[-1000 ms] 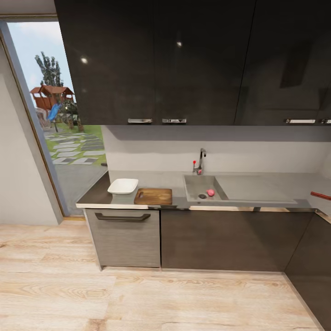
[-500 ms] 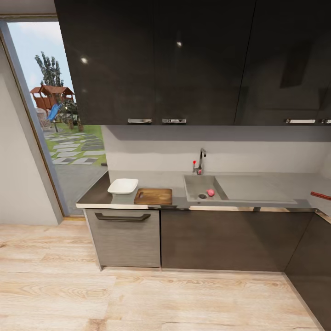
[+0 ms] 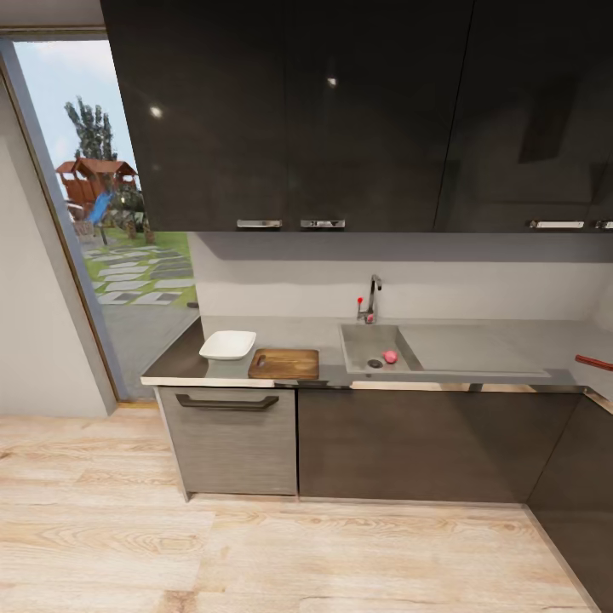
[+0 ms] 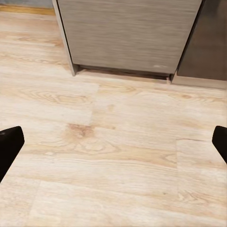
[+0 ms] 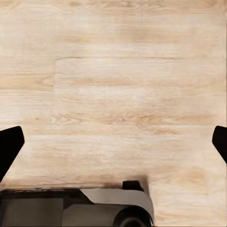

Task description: In the kitchen, take the Vidalia onion out of the sink, dice it on the chopping board with the paring knife, put the diced onion into the bowl on the countertop, then place both the paring knife and the chopping board into the sink.

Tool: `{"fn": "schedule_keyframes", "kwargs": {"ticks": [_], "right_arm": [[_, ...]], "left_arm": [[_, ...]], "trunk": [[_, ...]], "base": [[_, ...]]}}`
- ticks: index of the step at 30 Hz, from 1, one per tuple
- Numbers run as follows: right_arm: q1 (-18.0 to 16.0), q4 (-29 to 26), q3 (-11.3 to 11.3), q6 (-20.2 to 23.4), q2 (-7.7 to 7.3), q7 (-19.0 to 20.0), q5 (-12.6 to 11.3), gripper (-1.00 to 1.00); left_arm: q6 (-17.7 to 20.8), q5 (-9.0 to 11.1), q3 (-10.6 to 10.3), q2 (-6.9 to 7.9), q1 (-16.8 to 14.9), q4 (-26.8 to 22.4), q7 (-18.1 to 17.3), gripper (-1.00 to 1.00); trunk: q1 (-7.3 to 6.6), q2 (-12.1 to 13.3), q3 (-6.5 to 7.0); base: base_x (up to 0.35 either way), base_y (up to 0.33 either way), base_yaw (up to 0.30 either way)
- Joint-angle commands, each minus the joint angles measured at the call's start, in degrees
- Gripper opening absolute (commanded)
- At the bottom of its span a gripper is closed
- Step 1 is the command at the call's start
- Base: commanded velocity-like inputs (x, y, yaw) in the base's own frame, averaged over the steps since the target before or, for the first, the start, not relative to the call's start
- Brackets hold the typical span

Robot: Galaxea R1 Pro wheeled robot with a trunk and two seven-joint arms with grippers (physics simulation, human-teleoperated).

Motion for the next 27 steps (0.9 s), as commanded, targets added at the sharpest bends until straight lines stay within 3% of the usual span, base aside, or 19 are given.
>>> {"fn": "schedule_keyframes", "kwargs": {"ticks": [1, 17, 20, 21, 23, 24, 25, 27], "right_arm": [[0.0, -1.9, 0.0, -0.3, -0.01, -0.3, 0.0, 1.0], [0.2, -43.2, 0.1, 0.1, -1.08, -2.4, 0.2, 1.0], [0.8, -54.1, 0.0, 1.9, -1.08, -2.4, 1.6, 1.0], [2.4, -58.2, 0.0, 2.6, -1.01, -2.4, 3.0, 1.0], [5.0, -60.9, 0.0, 2.7, -0.87, -2.5, 4.0, 1.0], [8.7, -62.8, 0.0, 1.2, -0.74, -2.9, 4.6, 1.0], [9.6, -63.0, 0.0, 0.4, -0.71, -3.0, 4.7, 1.0], [14.1, -63.6, 0.0, -6.3, -0.6, -3.3, 5.0, 1.0]], "left_arm": [[-0.1, 0.4, -0.1, 0.03, 0.0, 0.0, 0.0, 1.0], [0.0, 0.5, 0.1, -0.05, 0.0, 1.6, 0.1, 1.0], [0.0, 0.5, 0.1, -0.12, 0.0, 2.1, 0.1, 1.0], [0.0, 0.5, 0.1, -0.14, 0.0, 2.2, 0.1, 1.0], [0.0, 0.5, 0.1, -0.14, 0.0, 2.2, 0.1, 1.0], [0.0, 0.5, 0.1, -0.15, 0.0, 2.2, 0.1, 1.0], [0.0, 0.4, 0.1, -0.15, 0.0, 2.2, 0.1, 1.0], [0.0, 0.4, 0.1, -0.15, 0.0, 2.2, 0.1, 1.0]], "trunk": [[0.02, 0.0, -0.01], [0.02, 0.0, -0.01], [0.02, 0.0, -0.01], [0.02, 0.0, -0.01], [0.02, 0.0, -0.01], [0.02, 0.0, -0.01], [0.02, 0.0, -0.01], [0.02, 0.0, -0.01]], "base": [[0.0, 0.0, 0.0], [0.0, 0.0, 0.0], [0.0, 0.0, 0.0], [0.0, 0.0, 0.0], [0.0, 0.0, 0.0], [0.0, 0.0, 0.0], [0.0, 0.0, 0.0], [0.0, 0.0, 0.0]]}}
